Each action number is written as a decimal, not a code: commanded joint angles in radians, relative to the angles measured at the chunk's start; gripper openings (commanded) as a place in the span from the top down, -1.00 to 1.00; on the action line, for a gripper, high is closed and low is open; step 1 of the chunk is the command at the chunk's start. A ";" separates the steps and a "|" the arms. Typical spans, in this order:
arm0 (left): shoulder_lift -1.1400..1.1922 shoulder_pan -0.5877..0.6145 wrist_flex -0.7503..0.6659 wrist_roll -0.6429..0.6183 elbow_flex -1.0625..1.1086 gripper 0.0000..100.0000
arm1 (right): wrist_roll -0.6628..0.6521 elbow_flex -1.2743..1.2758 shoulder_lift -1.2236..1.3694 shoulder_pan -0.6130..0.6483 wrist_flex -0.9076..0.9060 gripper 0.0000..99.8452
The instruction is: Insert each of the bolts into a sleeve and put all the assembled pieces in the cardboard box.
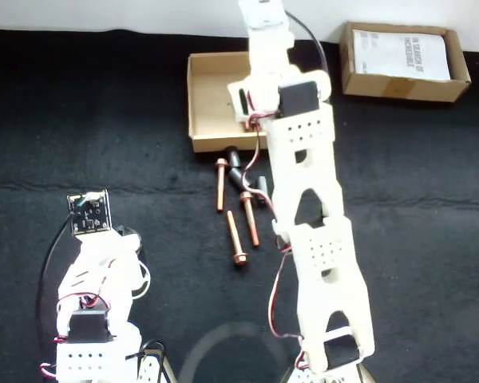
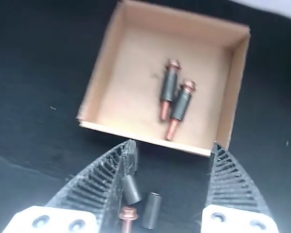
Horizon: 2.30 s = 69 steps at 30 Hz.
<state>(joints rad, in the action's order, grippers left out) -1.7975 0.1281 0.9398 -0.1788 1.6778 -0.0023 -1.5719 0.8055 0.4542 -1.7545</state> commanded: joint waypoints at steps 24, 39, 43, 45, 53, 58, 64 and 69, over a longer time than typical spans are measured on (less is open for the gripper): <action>-0.002 0.015 -0.006 0.009 0.019 0.97 | -0.006 1.239 -0.510 0.018 0.197 0.55; -0.002 0.015 -0.006 0.009 0.019 0.97 | -0.011 1.455 -0.510 -0.025 0.460 0.55; -0.002 0.015 -0.006 0.009 0.019 0.97 | -0.011 1.495 -0.510 -0.025 0.518 0.55; -0.002 0.015 -0.006 0.009 0.019 0.97 | -0.011 1.512 -0.510 -0.025 0.555 0.55; -0.002 0.038 -0.026 0.008 0.019 0.97 | -0.012 1.518 -0.476 -0.025 0.654 0.55; -0.002 0.038 -0.026 0.008 0.019 0.97 | -0.012 1.509 -0.389 -0.024 0.661 0.55; -0.002 0.038 -0.028 0.008 0.019 0.97 | -0.012 1.511 -0.329 -0.025 0.688 0.55; -0.002 0.038 -0.028 0.008 0.019 0.97 | -0.014 1.511 -0.274 -0.025 0.688 0.75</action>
<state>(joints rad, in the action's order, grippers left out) -1.7975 0.1557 0.9337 -0.1788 1.6778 -0.0038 -0.0591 0.5094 0.4358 -1.0687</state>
